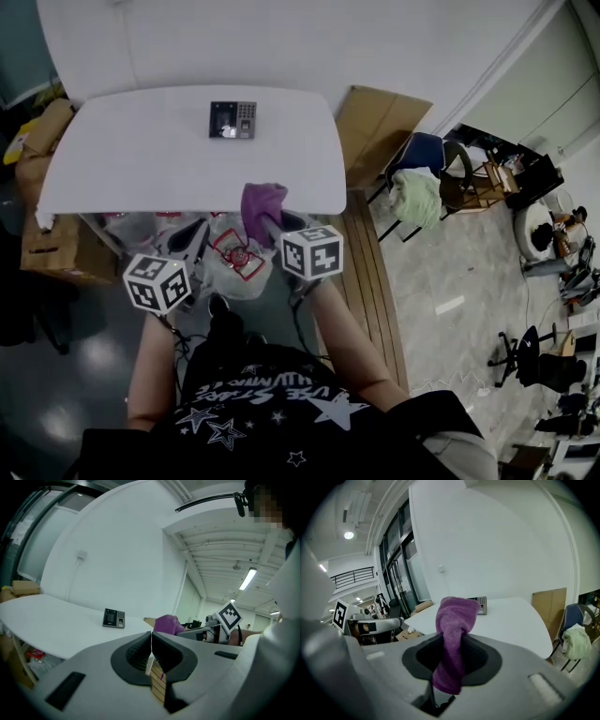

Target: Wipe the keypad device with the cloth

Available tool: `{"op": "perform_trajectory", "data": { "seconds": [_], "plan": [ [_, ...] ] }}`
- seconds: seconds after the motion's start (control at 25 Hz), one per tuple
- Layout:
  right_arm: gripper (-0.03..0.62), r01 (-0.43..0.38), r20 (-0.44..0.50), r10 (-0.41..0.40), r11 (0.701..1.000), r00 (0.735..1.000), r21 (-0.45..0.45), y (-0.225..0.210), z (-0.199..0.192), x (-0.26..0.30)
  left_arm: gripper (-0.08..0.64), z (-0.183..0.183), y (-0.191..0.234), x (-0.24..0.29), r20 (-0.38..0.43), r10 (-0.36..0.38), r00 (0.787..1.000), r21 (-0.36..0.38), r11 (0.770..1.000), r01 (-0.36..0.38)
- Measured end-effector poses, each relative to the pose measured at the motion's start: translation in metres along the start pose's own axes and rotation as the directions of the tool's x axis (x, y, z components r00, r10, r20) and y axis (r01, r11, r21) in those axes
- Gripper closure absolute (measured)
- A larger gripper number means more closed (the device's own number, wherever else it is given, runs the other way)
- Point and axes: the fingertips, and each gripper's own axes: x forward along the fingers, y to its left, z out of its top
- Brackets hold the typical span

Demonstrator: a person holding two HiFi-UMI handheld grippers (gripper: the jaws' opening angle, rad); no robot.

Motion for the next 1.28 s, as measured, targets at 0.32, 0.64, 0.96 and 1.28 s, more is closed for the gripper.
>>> {"op": "perform_trajectory", "data": {
  "seconds": [0.32, 0.64, 0.96, 1.28],
  "plan": [
    [0.494, -0.037, 0.008, 0.037, 0.999, 0.999, 0.02, 0.01, -0.016, -0.025, 0.551, -0.011, -0.026, -0.021, -0.005, 0.021, 1.0, -0.003, 1.0, -0.021],
    [0.494, -0.032, -0.019, 0.032, 0.999, 0.999, 0.019, 0.007, -0.029, -0.027, 0.551, -0.014, -0.032, -0.014, -0.005, 0.0, 1.0, 0.006, 1.0, 0.0],
    [0.494, -0.006, -0.029, 0.007, 1.0, 1.0, 0.023, 0.043, -0.04, -0.032, 0.551, -0.028, -0.026, -0.055, -0.022, -0.017, 1.0, -0.002, 1.0, 0.017],
    [0.494, 0.017, -0.025, -0.016, 1.0, 1.0, 0.025, 0.098, -0.062, -0.053, 0.551, -0.035, -0.025, -0.11, -0.02, -0.04, 0.999, 0.006, 0.999, 0.04]
  ]
}}
